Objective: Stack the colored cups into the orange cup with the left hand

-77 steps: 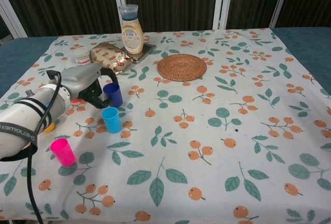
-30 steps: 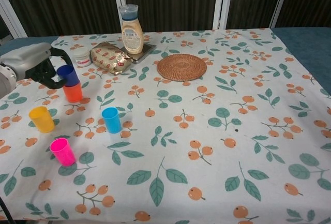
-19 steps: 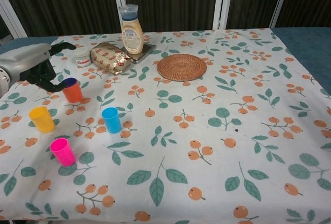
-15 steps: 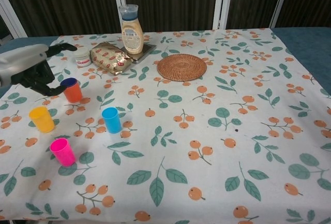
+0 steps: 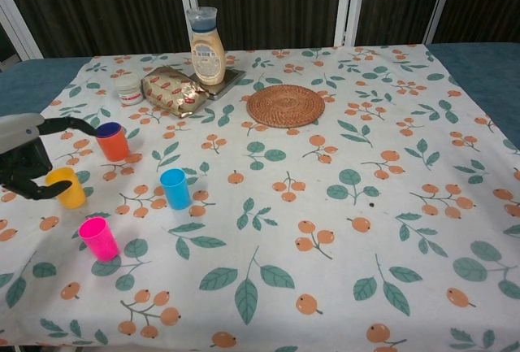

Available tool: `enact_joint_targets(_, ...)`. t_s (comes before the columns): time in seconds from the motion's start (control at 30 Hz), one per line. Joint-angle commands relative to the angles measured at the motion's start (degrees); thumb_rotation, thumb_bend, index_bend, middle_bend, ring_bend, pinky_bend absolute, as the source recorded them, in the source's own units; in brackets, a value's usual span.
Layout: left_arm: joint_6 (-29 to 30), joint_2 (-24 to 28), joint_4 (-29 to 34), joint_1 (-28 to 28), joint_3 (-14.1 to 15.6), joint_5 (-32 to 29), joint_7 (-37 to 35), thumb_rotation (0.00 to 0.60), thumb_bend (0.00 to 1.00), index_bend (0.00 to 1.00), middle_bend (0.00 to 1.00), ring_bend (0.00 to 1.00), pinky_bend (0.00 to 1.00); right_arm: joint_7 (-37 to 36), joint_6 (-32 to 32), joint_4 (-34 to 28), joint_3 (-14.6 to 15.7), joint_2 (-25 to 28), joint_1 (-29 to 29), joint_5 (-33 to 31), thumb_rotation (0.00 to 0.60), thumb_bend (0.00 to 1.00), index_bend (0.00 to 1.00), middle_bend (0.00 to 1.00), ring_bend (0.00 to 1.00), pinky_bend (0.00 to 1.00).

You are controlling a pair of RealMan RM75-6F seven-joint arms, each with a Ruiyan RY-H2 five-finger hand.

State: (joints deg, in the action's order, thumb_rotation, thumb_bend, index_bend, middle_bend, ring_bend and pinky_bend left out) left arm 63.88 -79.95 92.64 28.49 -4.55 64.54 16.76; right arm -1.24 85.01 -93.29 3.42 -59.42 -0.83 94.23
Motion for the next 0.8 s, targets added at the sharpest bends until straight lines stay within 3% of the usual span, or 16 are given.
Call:
enact_joint_targets(0.03,-0.51,-1.68,-3.15,-0.46,0.69,-0.47,0.10,0.600,0.36,0.26,1.00,1.00,1.00,-0.03,-0.01,0.03,-0.02,-0.01,-0.01,-0.03,0.600,0.19,0.00,0.00,0.00,0.00)
enact_joint_targets(0.43,-1.05,-4.05,-8.43,-1.01,0.33,0.02,-1.36,0.600,0.36,0.36,1.00,1.00,1.00,0.29,-0.07,0.02,-0.09,-0.14,-0.01,-0.20,0.600,0.18,0.00,0.00,0.00,0.00)
enact_joint_targets(0.8,0.14,-4.73,-10.38,-1.15,-1.43,0.58,-1.81,0.600,0.37,0.56,1.00,1.00,1.00,0.33,0.00,-0.03,-0.07,-0.16,0.03,-0.16,0.600,0.19,0.00,0.00,0.00,0.00)
